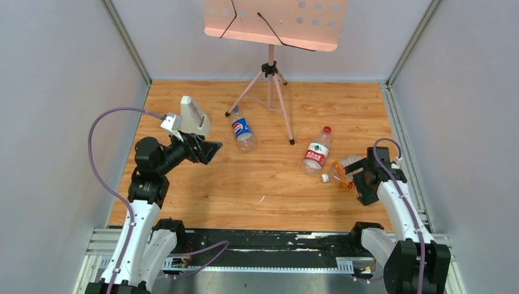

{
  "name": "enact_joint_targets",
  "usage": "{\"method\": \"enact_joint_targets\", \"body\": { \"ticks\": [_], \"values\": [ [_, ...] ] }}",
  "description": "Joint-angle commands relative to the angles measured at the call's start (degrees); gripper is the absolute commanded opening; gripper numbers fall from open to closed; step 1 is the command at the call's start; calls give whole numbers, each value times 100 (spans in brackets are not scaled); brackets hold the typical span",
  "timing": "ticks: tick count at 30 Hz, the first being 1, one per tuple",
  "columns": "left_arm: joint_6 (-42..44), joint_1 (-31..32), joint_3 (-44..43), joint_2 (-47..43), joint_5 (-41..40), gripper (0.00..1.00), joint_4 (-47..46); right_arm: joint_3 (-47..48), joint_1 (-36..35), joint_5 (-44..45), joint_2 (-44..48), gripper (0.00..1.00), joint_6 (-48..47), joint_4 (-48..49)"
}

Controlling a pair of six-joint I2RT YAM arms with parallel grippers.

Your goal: Unscrew the bottle caps

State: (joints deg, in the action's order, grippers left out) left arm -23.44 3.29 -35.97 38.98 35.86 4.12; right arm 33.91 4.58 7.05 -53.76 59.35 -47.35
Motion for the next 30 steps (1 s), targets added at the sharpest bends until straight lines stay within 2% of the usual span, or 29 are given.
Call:
{"method": "enact_joint_targets", "body": {
  "ticks": [1,9,20,30],
  "values": [
    [51,-4,-143,64,197,100,-304,-17,16,251,-461,97,86,515],
    [-88,-4,-132,210,305,100,-380,-360,19,29,-855,81,-33,1426],
    [-155,5,-37,325,327,98,-705,-878,17,274,-120,55,-229,2052],
    [-169,14,19,302,441,94,-695,-733,16,139,346,19,-865,2194]
  ]
}}
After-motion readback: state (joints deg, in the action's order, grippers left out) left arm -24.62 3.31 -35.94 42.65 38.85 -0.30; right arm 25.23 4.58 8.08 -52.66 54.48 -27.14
